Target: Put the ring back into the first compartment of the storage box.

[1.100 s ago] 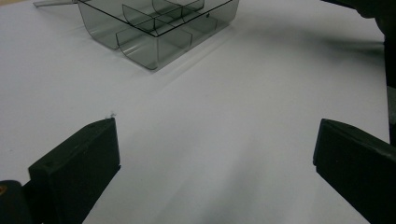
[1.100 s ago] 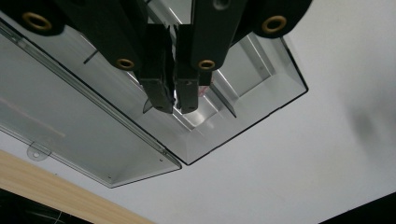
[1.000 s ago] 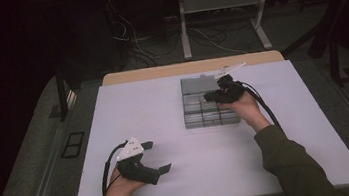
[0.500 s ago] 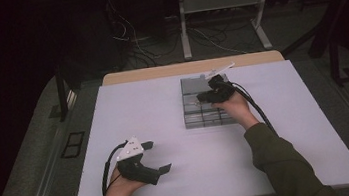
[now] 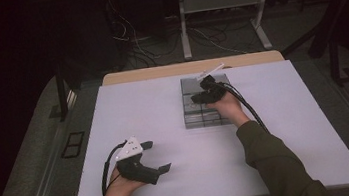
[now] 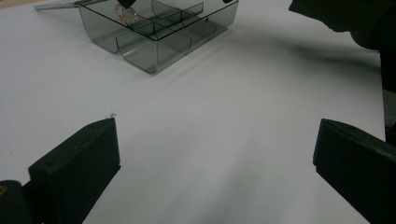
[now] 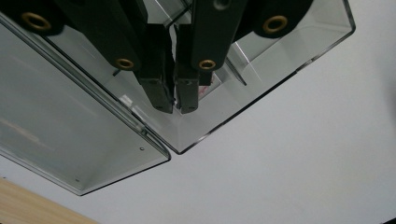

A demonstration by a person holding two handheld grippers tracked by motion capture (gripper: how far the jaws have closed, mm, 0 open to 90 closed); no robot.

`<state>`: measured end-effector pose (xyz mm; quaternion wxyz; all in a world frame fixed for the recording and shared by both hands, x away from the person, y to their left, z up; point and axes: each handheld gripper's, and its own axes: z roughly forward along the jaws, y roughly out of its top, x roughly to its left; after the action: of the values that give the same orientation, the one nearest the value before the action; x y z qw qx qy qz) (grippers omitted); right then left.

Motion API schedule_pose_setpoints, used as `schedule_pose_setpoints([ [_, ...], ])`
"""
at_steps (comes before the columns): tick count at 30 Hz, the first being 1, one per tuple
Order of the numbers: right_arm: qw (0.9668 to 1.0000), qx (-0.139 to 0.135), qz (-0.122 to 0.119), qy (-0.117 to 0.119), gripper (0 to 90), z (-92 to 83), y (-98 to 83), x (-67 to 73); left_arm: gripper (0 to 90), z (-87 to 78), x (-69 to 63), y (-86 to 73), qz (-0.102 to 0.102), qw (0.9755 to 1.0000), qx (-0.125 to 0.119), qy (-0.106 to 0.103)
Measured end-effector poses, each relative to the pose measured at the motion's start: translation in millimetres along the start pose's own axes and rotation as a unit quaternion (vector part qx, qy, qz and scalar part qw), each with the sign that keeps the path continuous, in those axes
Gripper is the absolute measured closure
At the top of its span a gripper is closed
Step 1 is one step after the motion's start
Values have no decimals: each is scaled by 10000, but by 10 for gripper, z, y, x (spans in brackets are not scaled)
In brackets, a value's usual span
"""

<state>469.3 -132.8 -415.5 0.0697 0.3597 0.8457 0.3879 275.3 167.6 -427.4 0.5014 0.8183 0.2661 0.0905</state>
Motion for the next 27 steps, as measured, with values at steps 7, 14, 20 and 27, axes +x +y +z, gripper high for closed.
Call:
schedule_pose_setpoints([
  [7,9999,147,-54,-12,853,81,5,12,0,-1,1,2,16,10000,-4,1],
  [14,9996,287,-84,2,873,118,12,22,0,3,-1,0,-15,10000,-8,-11],
  [20,9996,250,-82,29,857,111,12,18,0,-3,3,0,-4,10000,-6,-7],
  [27,9999,129,-1,94,754,37,25,21,0,6,2,-1,-10,10000,6,-7],
])
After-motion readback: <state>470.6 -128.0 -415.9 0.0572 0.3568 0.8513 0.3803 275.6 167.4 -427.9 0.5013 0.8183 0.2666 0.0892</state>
